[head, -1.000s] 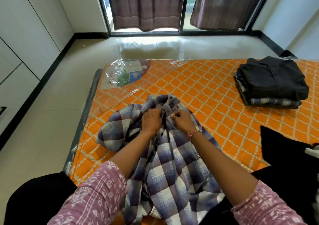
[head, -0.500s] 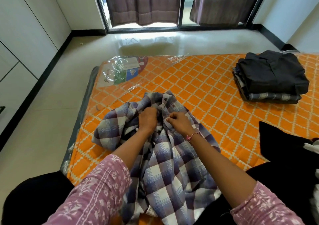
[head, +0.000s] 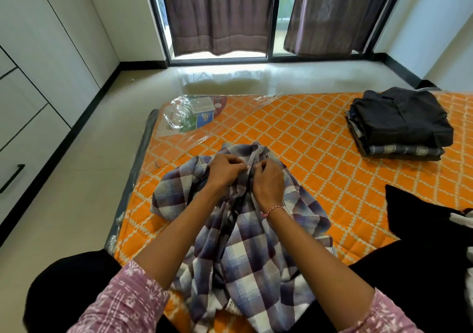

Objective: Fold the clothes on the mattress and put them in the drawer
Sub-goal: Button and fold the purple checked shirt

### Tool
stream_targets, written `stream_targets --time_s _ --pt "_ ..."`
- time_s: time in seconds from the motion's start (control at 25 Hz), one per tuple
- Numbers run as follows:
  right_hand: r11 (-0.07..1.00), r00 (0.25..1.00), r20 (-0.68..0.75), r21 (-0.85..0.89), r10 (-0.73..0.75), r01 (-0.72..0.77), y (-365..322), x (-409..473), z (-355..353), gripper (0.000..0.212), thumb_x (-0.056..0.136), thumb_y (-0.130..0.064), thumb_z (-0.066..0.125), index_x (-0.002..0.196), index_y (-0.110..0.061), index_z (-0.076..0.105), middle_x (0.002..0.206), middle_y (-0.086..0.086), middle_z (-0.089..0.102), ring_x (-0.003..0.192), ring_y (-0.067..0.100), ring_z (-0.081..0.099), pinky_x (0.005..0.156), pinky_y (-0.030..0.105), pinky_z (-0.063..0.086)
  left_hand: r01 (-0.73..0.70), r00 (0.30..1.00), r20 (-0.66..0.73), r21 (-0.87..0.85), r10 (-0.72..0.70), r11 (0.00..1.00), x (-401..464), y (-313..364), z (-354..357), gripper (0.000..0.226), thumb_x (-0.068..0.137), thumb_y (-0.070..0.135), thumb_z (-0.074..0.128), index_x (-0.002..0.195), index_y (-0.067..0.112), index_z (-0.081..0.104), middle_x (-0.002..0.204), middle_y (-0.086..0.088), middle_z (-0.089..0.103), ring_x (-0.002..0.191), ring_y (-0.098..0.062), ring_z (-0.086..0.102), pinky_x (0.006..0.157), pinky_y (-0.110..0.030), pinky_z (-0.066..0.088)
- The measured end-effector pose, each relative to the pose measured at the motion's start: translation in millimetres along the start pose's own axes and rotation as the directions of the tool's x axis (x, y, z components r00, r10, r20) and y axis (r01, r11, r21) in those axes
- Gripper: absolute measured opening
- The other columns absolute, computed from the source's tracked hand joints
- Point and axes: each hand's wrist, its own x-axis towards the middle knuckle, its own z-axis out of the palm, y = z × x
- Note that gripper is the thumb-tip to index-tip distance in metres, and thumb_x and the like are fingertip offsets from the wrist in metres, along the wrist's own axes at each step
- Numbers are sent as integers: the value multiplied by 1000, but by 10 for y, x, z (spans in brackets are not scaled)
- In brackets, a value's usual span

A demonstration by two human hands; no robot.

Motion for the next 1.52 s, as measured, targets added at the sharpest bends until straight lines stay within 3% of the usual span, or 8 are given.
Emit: stream_targets --time_s 0.36,0.44,0.56,0.72,0.92,1.12,1.28,1.52 --pt "983 996 -77 184 37 -22 -117 -222 -56 18 93 -15 57 93 -2 69 93 13 70 79 20 59 66 30 42 10 994 -109 -26 -13 1000 -207 44 79 7 84 5 65 82 4 72 89 -14 70 82 -22 65 79 -35 56" --pt "984 999 -52 180 0 10 -95 -208 -95 18 92 -15 59 92 -2 71 91 14 71 83 24 63 69 32 47 57 996 -62 -130 -66 990 -225 23 86 7 86 4 64 85 2 71 91 -17 70 87 -26 66 83 -38 56" --pt "989 998 -5 132 -62 62 -65 -175 -144 17 91 -15 60 89 -2 71 89 15 71 83 27 65 68 32 47 203 979 39 -345 -201 916 -243 2 60 11 86 0 63 94 -6 68 83 -15 67 75 -24 65 73 -32 58" --pt "988 992 43 102 -120 115 -41 -164 -180 15 89 -11 61 92 -1 72 92 15 72 86 26 66 70 32 50 314 949 160 -577 -273 754 -286 22 33 11 88 -4 59 80 2 64 75 -10 63 66 -15 60 60 -18 53" --pt "978 1000 30 208 -9 3 -33 -141 -245 14 87 -10 64 91 -1 74 87 12 71 78 19 62 70 32 50 126 992 38 -294 -120 948 -272 26 56 15 87 0 63 76 9 66 72 -7 64 64 -14 59 59 -23 51" --pt "975 996 -51 214 74 -62 -44 -154 -243 20 90 -7 56 69 -7 58 60 -3 51 55 9 43 55 24 31 -62 997 -59 -72 58 995 -308 -17 128 12 86 0 60 85 5 72 75 -7 66 63 -11 57 60 -20 47" --pt "977 994 -84 205 76 -58 -12 -126 -282 18 90 -6 53 76 3 60 70 11 55 65 19 45 59 28 32 -188 982 46 291 182 938 -263 -14 72 29 86 -2 49 97 5 74 82 -12 71 55 -10 52 54 -16 41" --pt "988 995 -11 115 -98 99 -19 -214 -233 18 92 -10 57 84 2 67 79 15 65 70 19 54 61 32 40 -140 977 171 46 130 989 -175 -32 13 31 94 3 53 123 1 60 121 -15 64 109 -23 60 96 -32 49"
